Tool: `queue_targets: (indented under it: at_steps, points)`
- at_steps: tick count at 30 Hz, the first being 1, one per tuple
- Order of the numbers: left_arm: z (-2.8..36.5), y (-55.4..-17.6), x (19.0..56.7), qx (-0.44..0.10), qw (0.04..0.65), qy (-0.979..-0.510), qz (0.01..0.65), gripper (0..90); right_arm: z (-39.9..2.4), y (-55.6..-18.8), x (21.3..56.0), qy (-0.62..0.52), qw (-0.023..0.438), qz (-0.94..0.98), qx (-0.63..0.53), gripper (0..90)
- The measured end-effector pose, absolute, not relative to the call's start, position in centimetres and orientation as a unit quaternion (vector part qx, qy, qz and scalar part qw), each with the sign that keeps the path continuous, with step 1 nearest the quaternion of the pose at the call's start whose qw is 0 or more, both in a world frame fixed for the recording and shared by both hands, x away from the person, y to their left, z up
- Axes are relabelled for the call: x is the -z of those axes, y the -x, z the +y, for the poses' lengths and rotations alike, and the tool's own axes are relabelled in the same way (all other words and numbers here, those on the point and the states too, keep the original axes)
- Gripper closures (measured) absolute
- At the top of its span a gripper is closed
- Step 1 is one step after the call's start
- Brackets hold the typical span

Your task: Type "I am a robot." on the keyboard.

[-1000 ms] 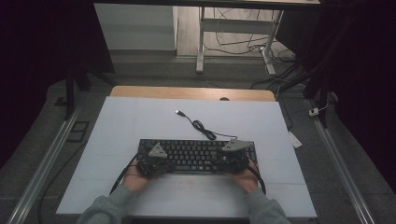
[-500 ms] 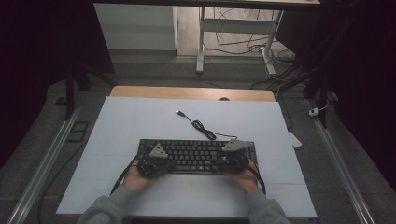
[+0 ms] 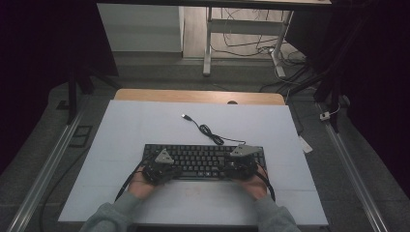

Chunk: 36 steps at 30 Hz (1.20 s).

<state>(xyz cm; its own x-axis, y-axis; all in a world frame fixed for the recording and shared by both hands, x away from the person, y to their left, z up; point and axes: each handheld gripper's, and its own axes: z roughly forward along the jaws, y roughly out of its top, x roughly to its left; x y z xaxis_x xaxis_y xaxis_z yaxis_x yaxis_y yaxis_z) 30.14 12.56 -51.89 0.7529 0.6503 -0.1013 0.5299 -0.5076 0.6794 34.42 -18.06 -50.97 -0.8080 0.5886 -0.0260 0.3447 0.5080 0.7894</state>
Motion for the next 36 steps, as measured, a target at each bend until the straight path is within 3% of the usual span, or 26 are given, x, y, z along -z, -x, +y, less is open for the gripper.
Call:
queue_targets:
  at_steps: [8,16,21,36]
  points:
    - [14.0,-30.1,50.6,-0.094,0.396,-0.841,0.358,85.5,-18.1,-34.4,51.0,-0.273,0.148,0.855,-0.415,48.4]
    - [15.9,-30.4,50.2,-0.101,0.407,-0.818,0.394,59.6,-18.2,-34.4,50.9,-0.275,0.148,0.855,-0.415,48.3]
    - [17.0,-30.7,50.3,-0.107,0.396,-0.811,0.417,49.3,-18.2,-34.4,50.9,-0.274,0.148,0.854,-0.416,48.2]
    - [18.4,-30.9,50.4,-0.116,0.385,-0.805,0.436,43.1,-18.3,-34.3,50.7,-0.276,0.147,0.852,-0.42,48.2]
